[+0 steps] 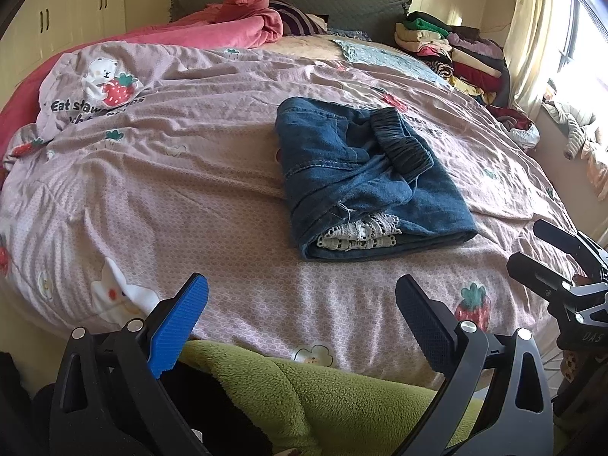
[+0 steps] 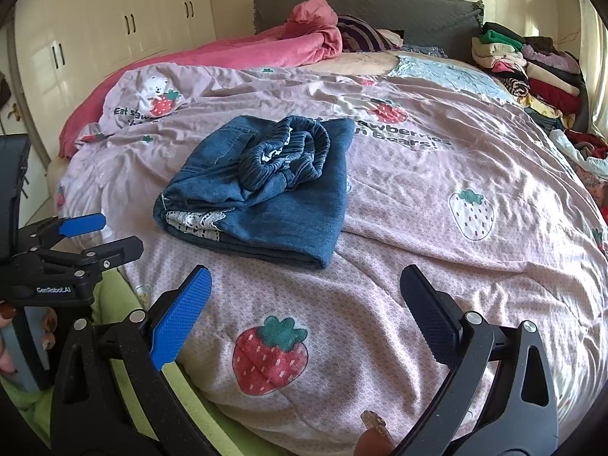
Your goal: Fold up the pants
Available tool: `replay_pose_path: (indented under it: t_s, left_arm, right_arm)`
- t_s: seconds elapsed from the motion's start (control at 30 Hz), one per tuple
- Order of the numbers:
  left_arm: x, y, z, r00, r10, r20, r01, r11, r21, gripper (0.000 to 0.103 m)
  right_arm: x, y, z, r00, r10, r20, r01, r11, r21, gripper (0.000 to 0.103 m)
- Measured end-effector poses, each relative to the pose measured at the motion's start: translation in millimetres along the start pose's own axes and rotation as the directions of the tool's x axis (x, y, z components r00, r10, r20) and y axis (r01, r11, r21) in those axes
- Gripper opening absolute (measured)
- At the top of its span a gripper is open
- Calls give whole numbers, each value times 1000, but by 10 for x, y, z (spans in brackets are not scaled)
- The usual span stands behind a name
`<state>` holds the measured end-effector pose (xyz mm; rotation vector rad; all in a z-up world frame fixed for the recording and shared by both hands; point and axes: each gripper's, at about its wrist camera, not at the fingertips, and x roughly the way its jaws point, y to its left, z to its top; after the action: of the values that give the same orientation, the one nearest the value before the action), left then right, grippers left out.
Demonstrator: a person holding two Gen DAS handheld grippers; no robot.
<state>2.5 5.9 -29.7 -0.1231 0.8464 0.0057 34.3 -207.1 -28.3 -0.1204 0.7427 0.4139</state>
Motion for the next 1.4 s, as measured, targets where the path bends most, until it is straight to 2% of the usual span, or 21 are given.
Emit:
replay_pose_path:
  t_s: [1.4]
  left_arm:
    - [-92, 40, 25, 1000, 6, 13, -6, 1000, 3, 99]
  right_arm:
    - [-12, 51, 39, 1000, -1, 0, 1, 1000, -16, 94]
